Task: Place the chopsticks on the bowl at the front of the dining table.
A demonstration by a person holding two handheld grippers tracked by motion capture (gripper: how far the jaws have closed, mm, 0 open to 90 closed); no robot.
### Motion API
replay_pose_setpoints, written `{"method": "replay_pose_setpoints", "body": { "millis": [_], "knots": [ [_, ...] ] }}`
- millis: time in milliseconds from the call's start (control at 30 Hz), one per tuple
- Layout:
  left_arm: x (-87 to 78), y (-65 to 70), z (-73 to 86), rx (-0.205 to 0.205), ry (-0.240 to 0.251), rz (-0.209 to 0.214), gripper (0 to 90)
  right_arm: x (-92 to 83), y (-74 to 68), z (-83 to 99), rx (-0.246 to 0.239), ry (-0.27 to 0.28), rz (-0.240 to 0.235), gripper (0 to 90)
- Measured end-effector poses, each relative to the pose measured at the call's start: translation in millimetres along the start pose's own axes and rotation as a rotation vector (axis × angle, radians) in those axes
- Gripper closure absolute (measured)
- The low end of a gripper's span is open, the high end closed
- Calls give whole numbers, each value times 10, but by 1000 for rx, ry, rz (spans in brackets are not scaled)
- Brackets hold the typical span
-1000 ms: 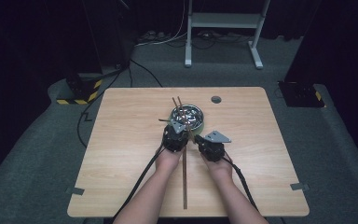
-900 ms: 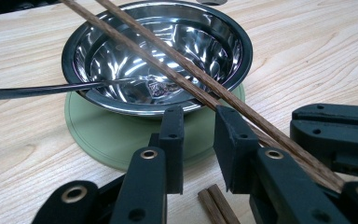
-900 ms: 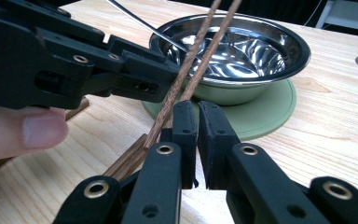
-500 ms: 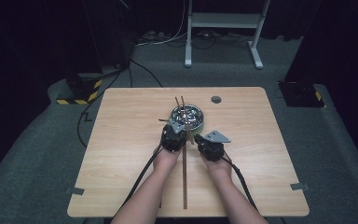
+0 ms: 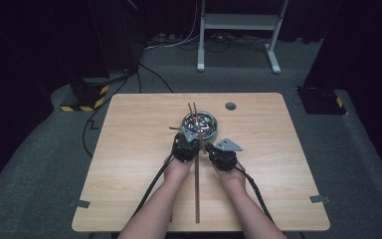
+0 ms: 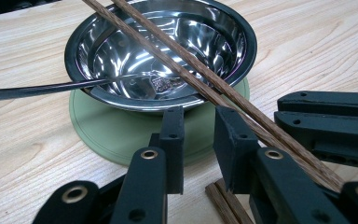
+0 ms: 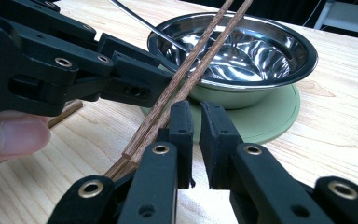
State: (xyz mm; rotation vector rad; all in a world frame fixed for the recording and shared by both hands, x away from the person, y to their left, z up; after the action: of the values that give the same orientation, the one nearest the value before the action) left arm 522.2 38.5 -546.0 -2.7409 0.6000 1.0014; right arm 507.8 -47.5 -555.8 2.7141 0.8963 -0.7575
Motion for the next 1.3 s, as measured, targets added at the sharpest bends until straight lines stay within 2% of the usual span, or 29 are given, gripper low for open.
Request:
{"method": "replay_pose_setpoints", "body": {
  "millis": [233,833,1300],
  "knots": [
    [0,20,-8,-11,9,3,731,-1,-31,0,-3,0,-4,826],
    [-12,-13,3,7,-4,-3,730,2,-80,-8,-10,-1,-17,824],
    [-39,-50,1,14,-11,-5,730,12,-133,-23,-39,4,-27,821]
  ]
}}
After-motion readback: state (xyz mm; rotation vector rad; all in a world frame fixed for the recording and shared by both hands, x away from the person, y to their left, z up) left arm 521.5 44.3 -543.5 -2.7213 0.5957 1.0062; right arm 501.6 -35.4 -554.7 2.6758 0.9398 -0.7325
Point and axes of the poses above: each handheld gripper's, and its own axes: x roughly forward along the jaws, z roughly out of its underside, y roughly to its right, the point moved 9 cm from there along x, roughly forward along the jaws, and after that the axes turned 5 degrees about -y, right-handed, at the moved point
